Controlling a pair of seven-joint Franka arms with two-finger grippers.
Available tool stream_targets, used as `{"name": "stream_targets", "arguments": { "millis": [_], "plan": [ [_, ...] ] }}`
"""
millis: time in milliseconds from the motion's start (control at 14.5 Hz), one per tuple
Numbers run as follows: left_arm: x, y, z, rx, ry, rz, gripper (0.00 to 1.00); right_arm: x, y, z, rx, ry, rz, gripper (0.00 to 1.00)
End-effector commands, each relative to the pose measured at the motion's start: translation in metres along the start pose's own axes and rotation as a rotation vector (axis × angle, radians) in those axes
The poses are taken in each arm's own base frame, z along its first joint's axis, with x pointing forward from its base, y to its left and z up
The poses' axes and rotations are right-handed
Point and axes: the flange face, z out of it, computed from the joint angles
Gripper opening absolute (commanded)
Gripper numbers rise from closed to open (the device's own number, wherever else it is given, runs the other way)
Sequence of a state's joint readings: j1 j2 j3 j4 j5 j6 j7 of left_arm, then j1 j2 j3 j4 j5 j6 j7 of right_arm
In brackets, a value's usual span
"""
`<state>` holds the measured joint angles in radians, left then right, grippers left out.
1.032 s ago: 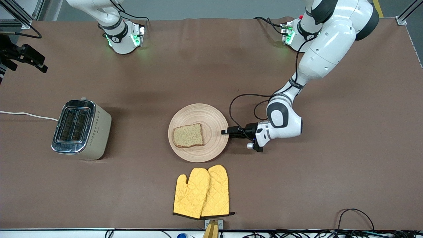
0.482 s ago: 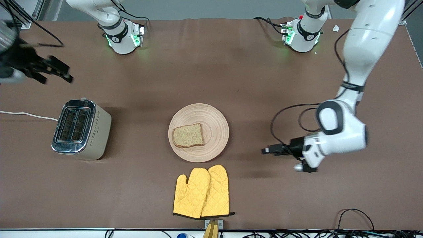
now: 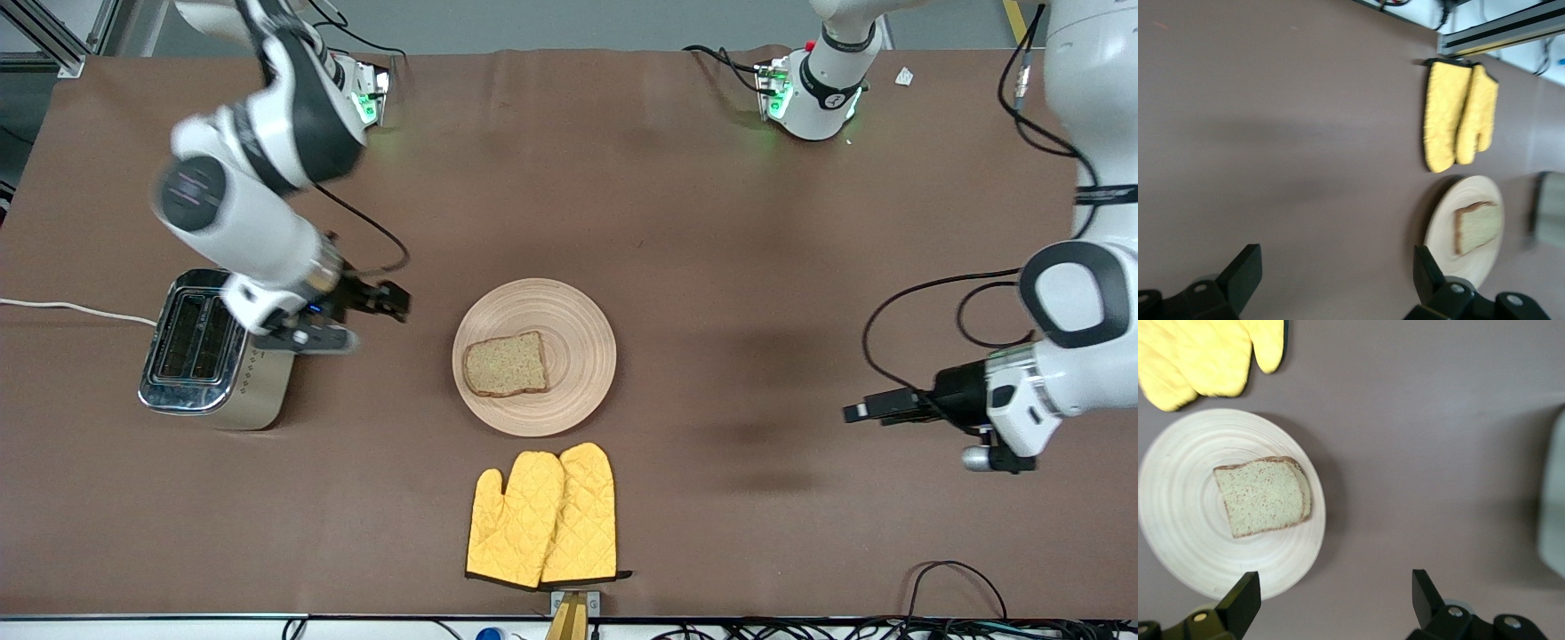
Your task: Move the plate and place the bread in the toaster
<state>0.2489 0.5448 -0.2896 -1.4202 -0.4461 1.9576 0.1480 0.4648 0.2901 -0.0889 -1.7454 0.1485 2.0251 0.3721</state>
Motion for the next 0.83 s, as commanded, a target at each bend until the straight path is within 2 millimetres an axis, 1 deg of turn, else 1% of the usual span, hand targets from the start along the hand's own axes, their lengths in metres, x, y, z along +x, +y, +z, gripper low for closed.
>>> {"name": "stream_targets", "arguments": {
  "millis": [0,69,206,275,413,482,551,688,757],
  "plan": [
    [-0.010,0.027,-0.051,0.116,-0.023,0.005,1.00,0.024,-0.008,0.046,0.009,-0.024,0.070,1.00],
    [-0.017,0.037,-0.065,0.196,-0.032,0.010,1.00,0.027,-0.015,0.063,0.011,-0.016,0.066,1.00],
    [-0.030,0.063,-0.105,0.347,0.016,0.056,1.00,0.035,-0.021,0.101,0.013,0.013,0.063,1.00],
    [-0.039,0.074,-0.122,0.392,0.027,0.074,1.00,0.038,-0.023,0.115,0.011,0.023,0.062,1.00],
    [-0.057,0.094,-0.143,0.416,0.021,0.090,1.00,0.041,-0.030,0.128,0.007,0.019,0.051,1.00],
    [-0.069,0.094,-0.161,0.441,0.020,0.073,1.00,0.038,-0.037,0.133,0.004,0.015,0.039,1.00],
    [-0.080,0.098,-0.172,0.475,0.017,0.066,1.00,0.033,-0.047,0.136,0.001,0.013,0.022,1.00],
    [-0.098,0.096,-0.192,0.529,-0.011,0.040,1.00,0.028,-0.061,0.146,-0.004,0.008,0.000,1.00],
    [-0.106,0.097,-0.196,0.551,-0.045,0.034,1.00,0.027,-0.070,0.148,-0.006,0.011,-0.013,1.00]
  ]
}}
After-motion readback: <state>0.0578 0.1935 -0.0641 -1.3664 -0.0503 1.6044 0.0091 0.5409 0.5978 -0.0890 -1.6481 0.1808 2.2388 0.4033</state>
